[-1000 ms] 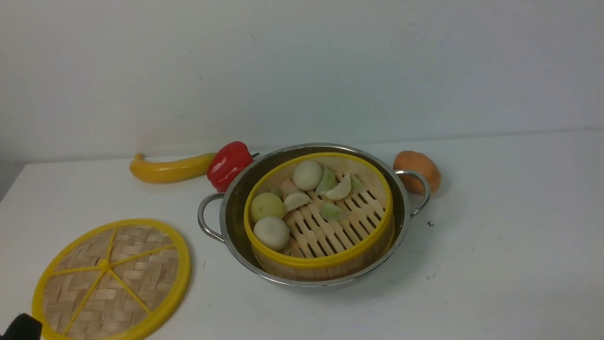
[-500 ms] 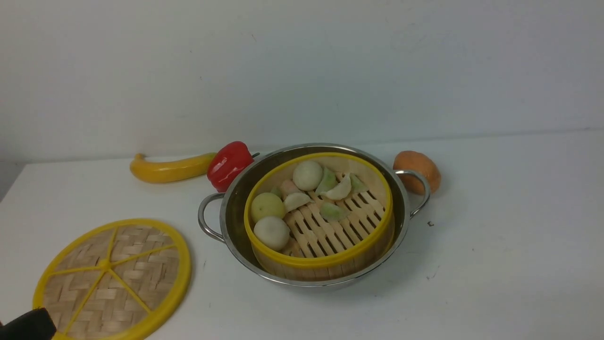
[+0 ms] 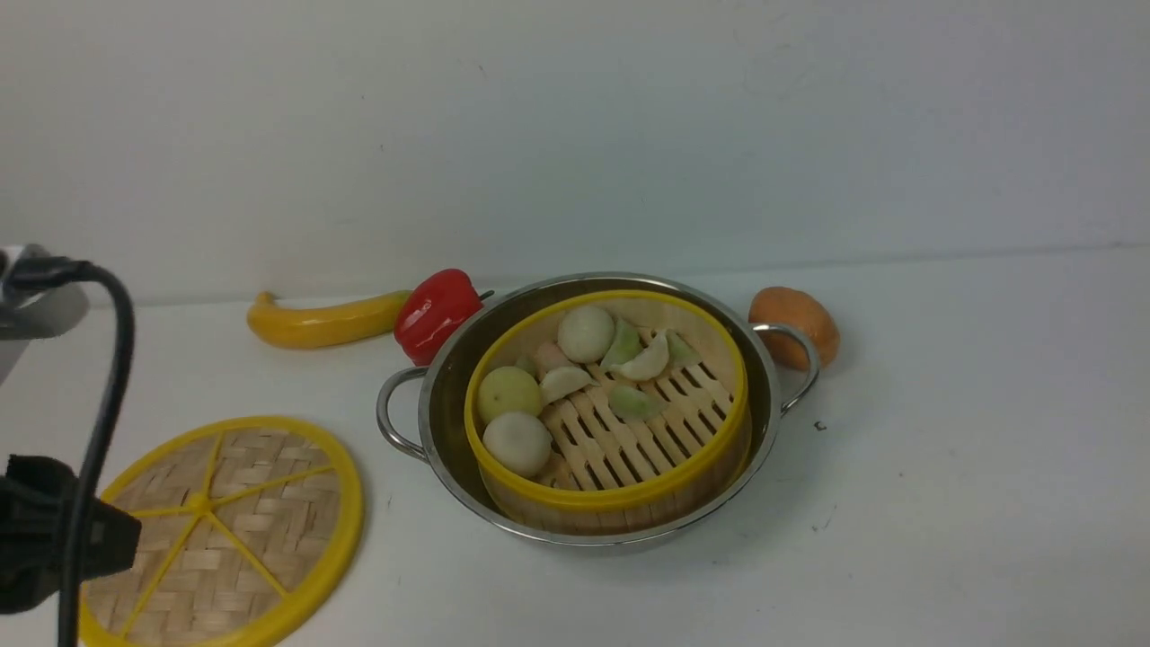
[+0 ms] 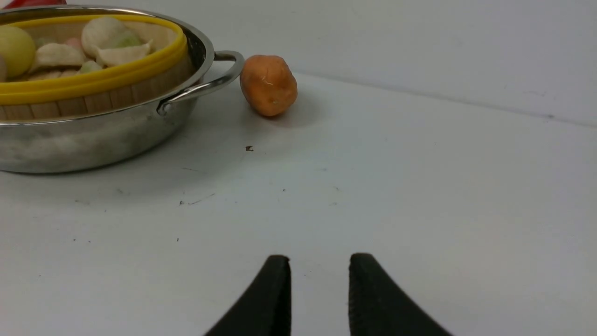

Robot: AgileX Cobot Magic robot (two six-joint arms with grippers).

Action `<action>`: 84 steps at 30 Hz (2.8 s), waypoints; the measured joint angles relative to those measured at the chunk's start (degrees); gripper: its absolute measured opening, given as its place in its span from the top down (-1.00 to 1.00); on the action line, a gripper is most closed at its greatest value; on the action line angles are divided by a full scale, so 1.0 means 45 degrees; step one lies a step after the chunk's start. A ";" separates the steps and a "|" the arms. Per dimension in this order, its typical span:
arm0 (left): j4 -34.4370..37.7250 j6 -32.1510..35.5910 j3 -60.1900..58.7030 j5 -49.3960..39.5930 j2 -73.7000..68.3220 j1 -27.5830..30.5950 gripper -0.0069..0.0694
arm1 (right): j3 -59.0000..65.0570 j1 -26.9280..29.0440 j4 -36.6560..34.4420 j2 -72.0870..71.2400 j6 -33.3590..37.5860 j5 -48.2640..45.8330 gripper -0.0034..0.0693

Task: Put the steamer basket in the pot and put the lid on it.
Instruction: Use the left arm to lift the lid of the steamer

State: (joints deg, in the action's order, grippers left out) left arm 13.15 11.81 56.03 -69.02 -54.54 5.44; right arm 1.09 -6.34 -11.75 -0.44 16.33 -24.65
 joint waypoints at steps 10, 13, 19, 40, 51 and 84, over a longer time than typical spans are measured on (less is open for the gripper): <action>-0.1468 0.0594 0.1311 0.0693 -0.4957 0.0000 -0.17 | 0.0000 0.0000 0.0000 0.0000 0.0000 0.0000 0.40; -0.1957 0.0095 0.1907 0.1127 -0.6483 0.0000 -0.17 | 0.0000 0.0000 0.0000 0.0000 0.0000 0.0000 0.39; -0.2114 -0.0362 0.2810 0.1916 -0.8388 0.0000 -0.17 | 0.0000 0.0000 0.0000 0.0000 0.0000 0.0000 0.38; -0.3486 -0.2098 0.3287 0.3664 -1.1096 0.0000 -0.17 | 0.0000 0.0000 0.0000 0.0000 0.0000 0.0000 0.35; -0.3389 -0.2102 0.3298 0.4052 -1.1772 0.0000 -0.17 | 0.0000 0.0000 0.0000 0.0000 0.0000 0.0000 0.35; -0.3252 -0.1638 0.5229 0.1449 -1.1420 0.0000 0.52 | 0.0000 0.0000 0.0000 0.0000 0.0000 0.0000 0.26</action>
State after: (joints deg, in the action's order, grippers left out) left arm -1.49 4.44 79.56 -62.50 -105.93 5.44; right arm 1.09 -6.34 -11.75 -0.44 16.33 -24.65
